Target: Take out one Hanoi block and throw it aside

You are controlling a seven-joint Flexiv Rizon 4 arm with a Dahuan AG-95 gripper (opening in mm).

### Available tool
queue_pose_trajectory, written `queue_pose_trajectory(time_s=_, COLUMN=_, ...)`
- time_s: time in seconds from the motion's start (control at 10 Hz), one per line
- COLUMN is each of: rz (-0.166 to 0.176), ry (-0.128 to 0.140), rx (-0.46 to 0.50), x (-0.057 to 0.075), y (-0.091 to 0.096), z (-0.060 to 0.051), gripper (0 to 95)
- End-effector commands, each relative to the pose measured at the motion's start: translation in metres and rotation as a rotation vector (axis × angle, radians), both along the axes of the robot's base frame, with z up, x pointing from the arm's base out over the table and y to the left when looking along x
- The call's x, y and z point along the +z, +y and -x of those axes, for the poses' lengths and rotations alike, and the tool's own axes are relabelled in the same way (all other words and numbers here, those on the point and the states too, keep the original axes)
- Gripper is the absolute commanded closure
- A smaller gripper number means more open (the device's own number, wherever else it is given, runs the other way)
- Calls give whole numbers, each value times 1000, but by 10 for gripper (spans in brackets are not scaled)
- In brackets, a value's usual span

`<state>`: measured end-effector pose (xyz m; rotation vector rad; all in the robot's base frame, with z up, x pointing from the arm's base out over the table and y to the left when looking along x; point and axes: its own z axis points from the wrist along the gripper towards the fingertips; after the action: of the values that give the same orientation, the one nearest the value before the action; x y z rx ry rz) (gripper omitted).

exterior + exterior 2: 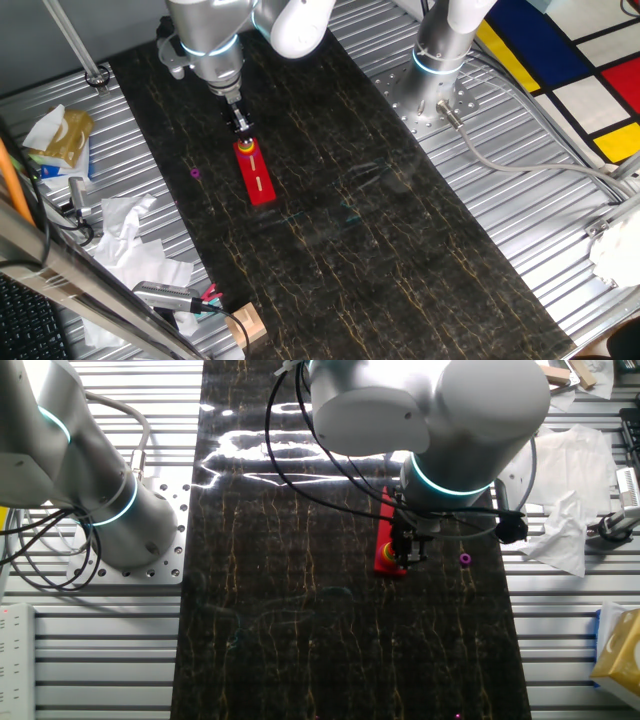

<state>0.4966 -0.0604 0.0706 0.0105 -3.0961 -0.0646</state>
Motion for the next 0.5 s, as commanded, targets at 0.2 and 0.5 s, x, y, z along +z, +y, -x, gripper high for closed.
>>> queue_pose_trajectory(time_s=0.2, rz=-1, ry=2, rx=-7, x=0, y=1, z=1, gripper=570)
queue_pose_trajectory(time_s=0.5, rz=1, ry=3, rx=-20, x=-2, y=3, z=4, gripper=570)
